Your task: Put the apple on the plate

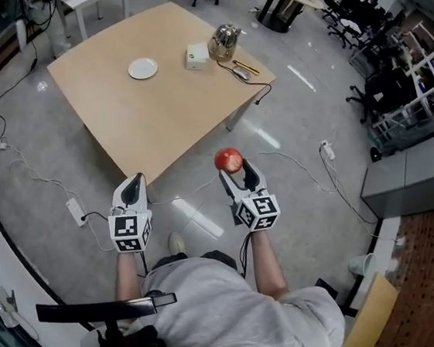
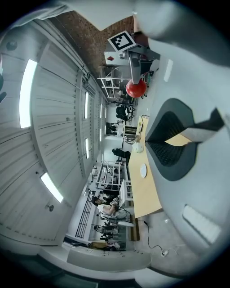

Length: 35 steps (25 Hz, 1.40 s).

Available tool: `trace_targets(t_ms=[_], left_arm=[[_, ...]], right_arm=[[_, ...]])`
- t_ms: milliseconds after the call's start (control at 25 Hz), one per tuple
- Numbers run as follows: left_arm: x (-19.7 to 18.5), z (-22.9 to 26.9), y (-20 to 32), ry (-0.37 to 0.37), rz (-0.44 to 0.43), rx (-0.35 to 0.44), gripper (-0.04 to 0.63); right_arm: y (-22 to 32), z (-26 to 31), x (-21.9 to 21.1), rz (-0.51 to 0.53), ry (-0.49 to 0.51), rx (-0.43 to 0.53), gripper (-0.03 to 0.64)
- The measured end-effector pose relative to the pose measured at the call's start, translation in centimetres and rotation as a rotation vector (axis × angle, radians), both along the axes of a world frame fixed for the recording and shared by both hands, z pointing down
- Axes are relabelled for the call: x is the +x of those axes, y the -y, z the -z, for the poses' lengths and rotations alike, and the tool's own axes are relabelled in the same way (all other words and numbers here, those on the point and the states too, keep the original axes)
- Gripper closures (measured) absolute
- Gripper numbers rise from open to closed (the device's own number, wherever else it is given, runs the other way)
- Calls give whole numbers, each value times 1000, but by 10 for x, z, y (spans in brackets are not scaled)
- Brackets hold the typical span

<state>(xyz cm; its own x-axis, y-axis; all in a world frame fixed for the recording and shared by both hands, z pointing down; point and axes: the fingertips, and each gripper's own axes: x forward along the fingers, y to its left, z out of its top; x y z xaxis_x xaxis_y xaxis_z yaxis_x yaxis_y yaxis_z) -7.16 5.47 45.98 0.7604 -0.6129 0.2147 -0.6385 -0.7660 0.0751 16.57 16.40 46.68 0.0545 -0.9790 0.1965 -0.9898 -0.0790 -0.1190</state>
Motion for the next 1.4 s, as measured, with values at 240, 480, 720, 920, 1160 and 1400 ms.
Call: trace_targets(t_ms=[240,480,720,920,1160,1400], left_arm=[[-11,2,14,-16,35,-1,575],[-20,0,29,-25,82,-7,575],[-28,2,48,-25,133,5,575],[-36,-4,75,-14,189,-8,575],[-26,-6,114,-7,235,-7,575],[-19,-14,151,1,266,-24,575]], right_arm=[[22,2,-8,32,-5,7,295],[49,4,-15,78,1,18,295],[83,2,-16,130,6,23,296],[124,2,-17,180,0,32,296],[181,-3,-5,228,0,34,296],[237,-16,-5,277,-4,9,296]])
